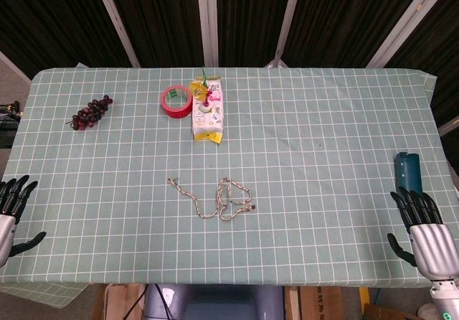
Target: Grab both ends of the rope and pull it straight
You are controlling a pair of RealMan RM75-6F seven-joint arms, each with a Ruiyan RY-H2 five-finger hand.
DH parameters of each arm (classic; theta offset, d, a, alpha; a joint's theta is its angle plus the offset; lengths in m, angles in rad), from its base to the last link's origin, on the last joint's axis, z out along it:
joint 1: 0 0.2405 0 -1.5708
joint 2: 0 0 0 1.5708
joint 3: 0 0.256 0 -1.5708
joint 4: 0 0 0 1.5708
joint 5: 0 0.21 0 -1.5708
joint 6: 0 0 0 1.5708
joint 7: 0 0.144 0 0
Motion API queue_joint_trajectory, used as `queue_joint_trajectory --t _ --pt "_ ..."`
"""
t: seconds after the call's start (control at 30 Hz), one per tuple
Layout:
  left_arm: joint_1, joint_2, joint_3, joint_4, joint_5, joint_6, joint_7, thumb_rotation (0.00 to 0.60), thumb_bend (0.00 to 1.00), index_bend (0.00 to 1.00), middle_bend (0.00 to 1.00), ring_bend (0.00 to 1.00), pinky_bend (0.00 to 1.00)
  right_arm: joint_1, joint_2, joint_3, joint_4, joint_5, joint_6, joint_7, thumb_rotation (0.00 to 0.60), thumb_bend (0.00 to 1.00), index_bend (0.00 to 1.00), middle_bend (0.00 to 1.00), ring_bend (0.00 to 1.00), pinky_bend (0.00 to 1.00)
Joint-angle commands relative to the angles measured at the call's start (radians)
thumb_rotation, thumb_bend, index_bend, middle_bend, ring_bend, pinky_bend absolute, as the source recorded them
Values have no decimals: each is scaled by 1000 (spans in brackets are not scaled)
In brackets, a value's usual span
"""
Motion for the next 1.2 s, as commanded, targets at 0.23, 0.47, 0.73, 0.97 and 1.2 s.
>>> queue_joint_trajectory --t 0.23,0.47,0.73,0.97,1.2 --pt "0 0 1 0 1 -1 3 600 40 73 0 0 0 -1 1 -2 -3 -1 0 2 600 386 0 0 0 0" --pt "2 2 0 1 2 5 0 600 41 73 0 0 0 4 2 -9 -24 -16 -7 17 600 386 0 0 0 0" --pt "1 1 -2 0 1 6 3 600 41 73 0 0 0 38 -2 -17 -79 -44 -51 53 600 386 59 1 0 0" --pt "-1 1 -2 1 1 2 2 600 40 73 0 0 0 108 -31 7 -175 -34 -147 30 600 385 281 85 0 0" --pt "-3 2 -3 3 2 2 -6 600 40 73 0 0 0 200 -133 59 -275 20 -262 -71 600 385 368 136 0 0"
